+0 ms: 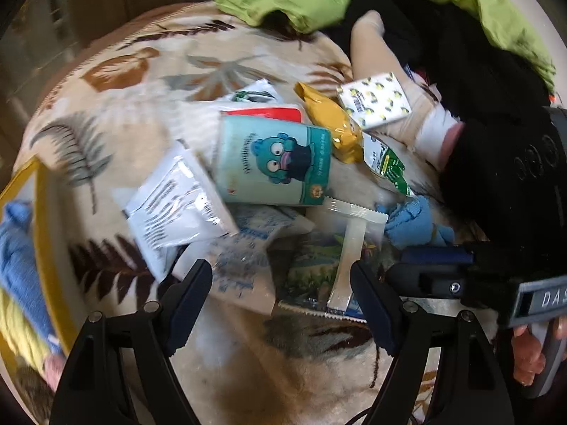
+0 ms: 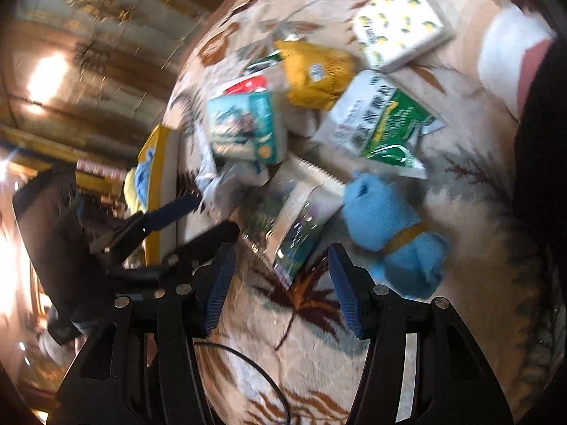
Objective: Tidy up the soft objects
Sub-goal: 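Grasp the blue-print packet with the left tool while the right tool grasps the clear striped bag, then carry both packets over the tray and open both tools to drop them, then move both tools back over the remaining packets on the blanket, then grasp the silver sachet with the left tool while the right tool grasps the teal cartoon pack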
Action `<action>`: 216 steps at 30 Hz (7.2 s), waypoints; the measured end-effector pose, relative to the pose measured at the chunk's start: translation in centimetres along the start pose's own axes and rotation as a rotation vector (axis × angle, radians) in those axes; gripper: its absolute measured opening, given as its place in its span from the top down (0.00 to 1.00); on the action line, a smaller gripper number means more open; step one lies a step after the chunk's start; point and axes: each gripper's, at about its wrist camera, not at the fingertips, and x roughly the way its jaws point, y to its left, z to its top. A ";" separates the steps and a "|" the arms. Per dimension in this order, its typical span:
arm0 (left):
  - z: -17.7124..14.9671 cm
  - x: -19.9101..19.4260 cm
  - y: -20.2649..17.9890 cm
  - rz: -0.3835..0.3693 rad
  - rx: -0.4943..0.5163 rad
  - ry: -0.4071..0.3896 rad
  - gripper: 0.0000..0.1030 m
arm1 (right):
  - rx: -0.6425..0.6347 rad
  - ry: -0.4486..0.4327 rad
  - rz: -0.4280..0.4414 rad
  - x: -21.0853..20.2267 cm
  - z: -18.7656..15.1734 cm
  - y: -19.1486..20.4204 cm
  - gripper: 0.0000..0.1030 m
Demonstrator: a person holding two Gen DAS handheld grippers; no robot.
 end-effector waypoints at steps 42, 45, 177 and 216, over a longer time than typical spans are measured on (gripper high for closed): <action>4.7 4.2 5.6 0.030 -0.118 0.100 0.24 | 0.288 -0.016 0.275 5.1 1.1 -3.6 0.75; 5.0 4.4 5.9 0.007 -0.155 0.112 0.24 | 0.278 -0.040 0.271 5.6 1.5 -3.1 0.74; -5.7 -8.9 6.2 0.368 -0.460 -0.144 0.25 | -0.297 -0.128 -0.143 -4.1 -0.4 5.5 0.62; 5.1 2.1 9.7 0.176 -0.447 0.002 0.21 | -0.283 -0.062 -0.264 4.4 6.0 5.2 0.53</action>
